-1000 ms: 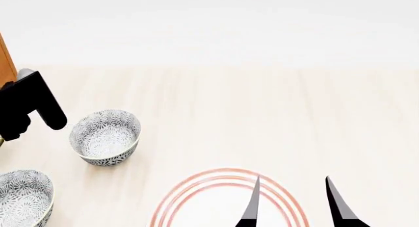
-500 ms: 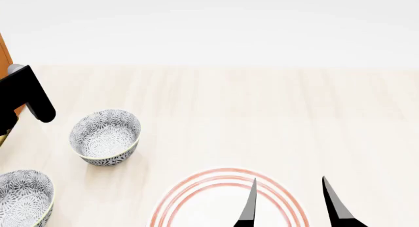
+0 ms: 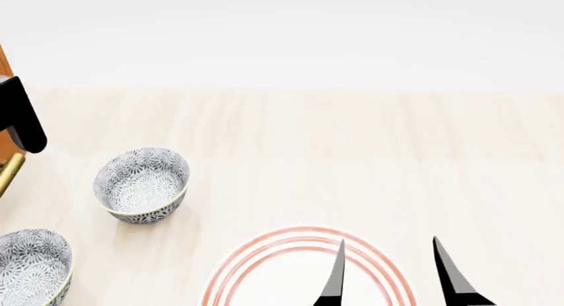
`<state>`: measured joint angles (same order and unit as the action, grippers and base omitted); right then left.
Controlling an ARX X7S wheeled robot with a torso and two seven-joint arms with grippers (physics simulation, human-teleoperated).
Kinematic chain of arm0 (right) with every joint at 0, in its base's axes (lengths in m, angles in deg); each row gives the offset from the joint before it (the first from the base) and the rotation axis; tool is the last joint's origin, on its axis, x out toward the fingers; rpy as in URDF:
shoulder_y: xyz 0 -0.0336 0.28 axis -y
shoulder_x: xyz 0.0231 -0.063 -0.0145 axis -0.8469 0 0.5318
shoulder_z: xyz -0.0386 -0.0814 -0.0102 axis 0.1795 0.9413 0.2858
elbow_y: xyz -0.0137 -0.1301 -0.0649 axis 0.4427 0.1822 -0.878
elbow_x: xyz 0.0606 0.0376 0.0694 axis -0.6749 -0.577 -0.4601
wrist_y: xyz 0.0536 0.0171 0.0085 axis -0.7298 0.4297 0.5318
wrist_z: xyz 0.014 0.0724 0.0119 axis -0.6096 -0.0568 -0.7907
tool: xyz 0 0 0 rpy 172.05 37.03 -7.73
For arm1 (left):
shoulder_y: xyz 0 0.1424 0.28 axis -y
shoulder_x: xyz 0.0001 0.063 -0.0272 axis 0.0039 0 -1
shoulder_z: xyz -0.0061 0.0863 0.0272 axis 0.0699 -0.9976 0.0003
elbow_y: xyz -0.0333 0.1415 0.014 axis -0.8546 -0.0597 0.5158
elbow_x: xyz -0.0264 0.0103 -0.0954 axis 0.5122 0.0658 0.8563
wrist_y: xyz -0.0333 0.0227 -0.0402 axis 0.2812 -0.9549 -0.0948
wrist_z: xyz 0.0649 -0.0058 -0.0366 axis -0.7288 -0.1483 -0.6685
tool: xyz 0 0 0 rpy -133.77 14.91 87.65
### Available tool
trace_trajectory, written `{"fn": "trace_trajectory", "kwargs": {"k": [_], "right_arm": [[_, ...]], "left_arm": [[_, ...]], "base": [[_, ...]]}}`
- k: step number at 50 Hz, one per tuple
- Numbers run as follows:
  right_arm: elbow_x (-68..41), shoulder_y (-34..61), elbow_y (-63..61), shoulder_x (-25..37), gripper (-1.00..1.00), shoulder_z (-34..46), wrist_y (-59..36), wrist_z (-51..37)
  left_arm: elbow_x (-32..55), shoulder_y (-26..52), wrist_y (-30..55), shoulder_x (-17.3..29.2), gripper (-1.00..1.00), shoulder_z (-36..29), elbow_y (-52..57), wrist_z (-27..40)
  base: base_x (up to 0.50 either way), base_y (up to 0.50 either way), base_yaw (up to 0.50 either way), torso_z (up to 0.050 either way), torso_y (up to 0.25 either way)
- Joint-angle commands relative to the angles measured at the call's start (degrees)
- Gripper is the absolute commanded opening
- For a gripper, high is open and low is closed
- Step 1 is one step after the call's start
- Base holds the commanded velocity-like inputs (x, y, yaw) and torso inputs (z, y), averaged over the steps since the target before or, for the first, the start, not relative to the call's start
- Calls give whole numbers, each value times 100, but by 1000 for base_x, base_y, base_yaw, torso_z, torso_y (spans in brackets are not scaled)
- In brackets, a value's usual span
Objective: Open the top drawer of the cabinet.
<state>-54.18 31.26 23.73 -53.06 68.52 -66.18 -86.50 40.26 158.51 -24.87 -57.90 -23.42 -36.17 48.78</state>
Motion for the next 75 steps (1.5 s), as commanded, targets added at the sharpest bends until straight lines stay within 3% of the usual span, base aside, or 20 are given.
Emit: {"fn": "trace_trajectory", "kwargs": {"k": [1, 34, 35, 53, 75], "right_arm": [[-7, 5, 19, 19, 100, 42, -3, -14], [-23, -5, 87, 78, 100, 129, 53, -57], [-22, -3, 96, 78, 100, 135, 58, -56], [-20, 1, 119, 104, 100, 182, 75, -90], [-61, -20, 64, 158, 100, 198, 79, -122]], "left_arm": [[-21, 192, 23, -35, 100, 3, -404, 47], [57, 219, -292, -253, 100, -122, -1458, 236], [55, 223, -296, -246, -100, -123, -1486, 246], [69, 266, -449, -252, -100, -88, -1666, 467], [-119, 47, -59, -4, -100, -127, 149, 11]], "base": [[0, 0, 0, 0, 0], [0, 0, 0, 0, 0], [0, 0, 0, 0, 0], [0, 0, 0, 0, 0], [0, 0, 0, 0, 0]]}}
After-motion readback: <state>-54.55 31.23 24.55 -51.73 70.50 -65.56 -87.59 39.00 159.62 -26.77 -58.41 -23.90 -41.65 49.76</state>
